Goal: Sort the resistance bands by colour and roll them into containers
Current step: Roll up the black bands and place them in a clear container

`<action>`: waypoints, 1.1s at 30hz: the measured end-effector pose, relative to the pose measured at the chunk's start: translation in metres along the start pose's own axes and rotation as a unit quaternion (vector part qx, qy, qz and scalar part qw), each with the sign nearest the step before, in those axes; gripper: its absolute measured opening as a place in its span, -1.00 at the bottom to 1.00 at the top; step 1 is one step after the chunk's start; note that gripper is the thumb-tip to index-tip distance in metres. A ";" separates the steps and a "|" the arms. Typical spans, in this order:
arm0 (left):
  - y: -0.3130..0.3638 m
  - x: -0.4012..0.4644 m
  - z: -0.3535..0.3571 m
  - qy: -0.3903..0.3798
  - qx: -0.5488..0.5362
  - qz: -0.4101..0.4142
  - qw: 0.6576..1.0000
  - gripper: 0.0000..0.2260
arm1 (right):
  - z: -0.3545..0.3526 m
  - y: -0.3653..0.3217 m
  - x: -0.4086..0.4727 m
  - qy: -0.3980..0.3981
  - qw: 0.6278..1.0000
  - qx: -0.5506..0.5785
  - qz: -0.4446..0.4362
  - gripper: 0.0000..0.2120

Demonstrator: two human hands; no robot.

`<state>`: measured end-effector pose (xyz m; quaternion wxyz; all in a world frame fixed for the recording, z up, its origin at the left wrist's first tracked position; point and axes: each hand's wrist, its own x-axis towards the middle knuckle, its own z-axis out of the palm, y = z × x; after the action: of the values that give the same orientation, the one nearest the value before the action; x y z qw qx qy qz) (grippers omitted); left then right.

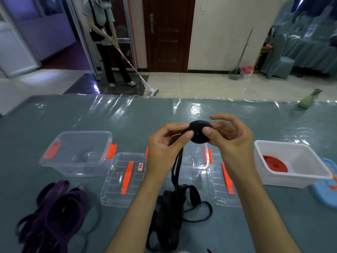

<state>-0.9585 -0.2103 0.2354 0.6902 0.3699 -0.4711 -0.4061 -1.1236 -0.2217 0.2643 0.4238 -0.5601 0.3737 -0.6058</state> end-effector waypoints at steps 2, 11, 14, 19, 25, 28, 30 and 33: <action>0.001 0.000 0.002 -0.008 -0.005 -0.014 1.000 -0.81 | 0.002 -0.001 -0.002 0.019 1.000 0.004 -0.019 -0.77; 0.010 0.010 -0.006 -0.060 0.008 -0.086 0.994 -0.66 | -0.001 -0.001 0.000 0.004 0.999 0.014 0.032 -0.85; 0.004 0.014 -0.010 -0.116 0.031 -0.141 0.983 -0.72 | 0.000 0.001 0.000 0.021 1.000 -0.008 0.010 -0.78; 0.007 0.020 -0.014 -0.107 0.124 -0.098 0.982 -0.79 | 0.004 0.012 -0.002 -0.007 0.999 -0.010 0.044 -0.89; 0.007 0.012 -0.008 -0.044 0.077 -0.048 0.995 -0.81 | 0.003 0.006 0.001 -0.011 0.999 -0.025 0.021 -0.82; 0.009 0.015 -0.012 -0.075 0.062 -0.052 0.994 -0.73 | 0.005 0.006 0.001 0.011 1.000 0.009 0.009 -0.87; 0.009 0.018 -0.015 -0.078 0.071 -0.038 0.994 -0.73 | 0.004 0.005 0.002 -0.015 0.999 0.025 0.037 -0.84; 0.009 0.016 -0.013 -0.051 0.074 -0.028 0.996 -0.79 | 0.000 0.003 0.002 -0.038 0.998 0.003 0.053 -0.85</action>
<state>-0.9403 -0.2198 0.2454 0.6245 0.4117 -0.5240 -0.4073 -1.1236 -0.2250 0.2619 0.4709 -0.5605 0.3849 -0.5621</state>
